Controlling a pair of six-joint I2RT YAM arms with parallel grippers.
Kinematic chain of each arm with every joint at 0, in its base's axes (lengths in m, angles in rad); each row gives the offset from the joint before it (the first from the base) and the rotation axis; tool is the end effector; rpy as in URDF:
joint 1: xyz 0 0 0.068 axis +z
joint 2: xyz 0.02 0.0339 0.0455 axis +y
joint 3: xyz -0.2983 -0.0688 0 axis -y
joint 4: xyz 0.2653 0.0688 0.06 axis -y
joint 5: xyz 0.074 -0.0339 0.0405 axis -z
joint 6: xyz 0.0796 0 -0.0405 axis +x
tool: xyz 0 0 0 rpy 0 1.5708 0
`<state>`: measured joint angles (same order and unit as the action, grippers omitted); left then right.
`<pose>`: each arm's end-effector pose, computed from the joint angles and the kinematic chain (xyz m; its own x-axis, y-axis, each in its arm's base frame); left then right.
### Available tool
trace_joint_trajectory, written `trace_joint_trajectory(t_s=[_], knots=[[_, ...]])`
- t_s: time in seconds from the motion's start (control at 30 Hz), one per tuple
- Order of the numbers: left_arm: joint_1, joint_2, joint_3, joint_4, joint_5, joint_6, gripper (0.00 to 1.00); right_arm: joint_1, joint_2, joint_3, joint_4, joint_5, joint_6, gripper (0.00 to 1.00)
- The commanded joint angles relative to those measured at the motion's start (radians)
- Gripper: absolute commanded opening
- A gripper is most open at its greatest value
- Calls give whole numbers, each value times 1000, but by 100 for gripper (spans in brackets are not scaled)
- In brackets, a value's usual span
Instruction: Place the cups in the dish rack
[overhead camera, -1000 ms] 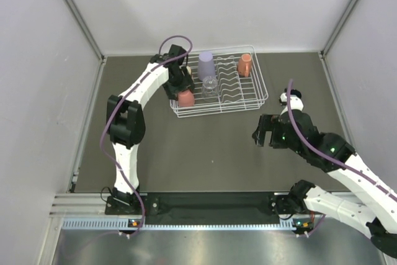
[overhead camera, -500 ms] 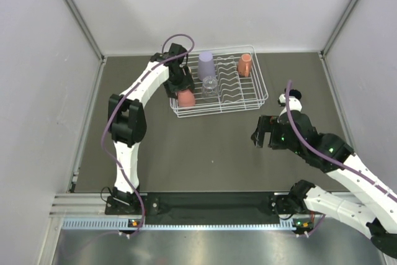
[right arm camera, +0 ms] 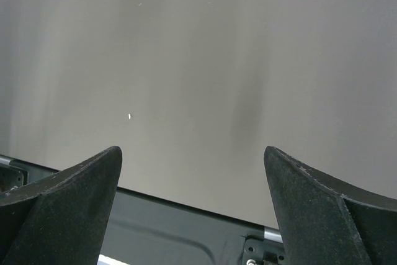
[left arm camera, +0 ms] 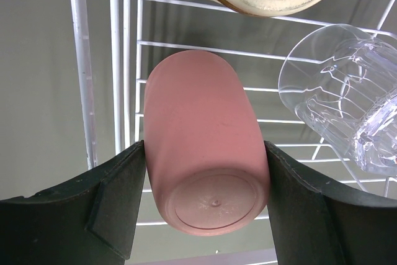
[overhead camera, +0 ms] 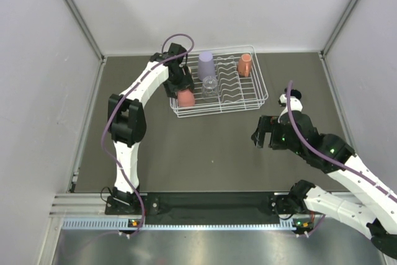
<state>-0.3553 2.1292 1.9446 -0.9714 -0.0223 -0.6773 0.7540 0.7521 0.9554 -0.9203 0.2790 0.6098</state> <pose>0.4804 -0.1764 0.2362 -0.8813 -0.3413 -0.3268 -0.2733 0.9324 -0.2367 0.1341 0.0958 0.3307 -0.6829 0.1140 -0.7216 -0.1411 0.9486 0.2833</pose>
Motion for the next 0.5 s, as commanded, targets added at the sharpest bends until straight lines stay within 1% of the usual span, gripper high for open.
trace_joint_trajectory(t_s=[0.0, 0.03, 0.27, 0.3, 0.47], knots=[[16, -18, 2, 7, -24, 13, 47, -7, -7, 9, 35, 0, -12, 96], [16, -18, 2, 5, -24, 15, 62, -8, -8, 8, 35, 0, -12, 96], [16, -31, -3, 2, -30, 13, 65, -7, -8, 3, 35, -3, -10, 96], [16, -34, -1, 2, -30, 12, 97, -7, -7, 3, 35, -4, -12, 96], [16, -49, 7, 2, -41, 13, 98, -8, -7, 6, 35, -4, -8, 96]])
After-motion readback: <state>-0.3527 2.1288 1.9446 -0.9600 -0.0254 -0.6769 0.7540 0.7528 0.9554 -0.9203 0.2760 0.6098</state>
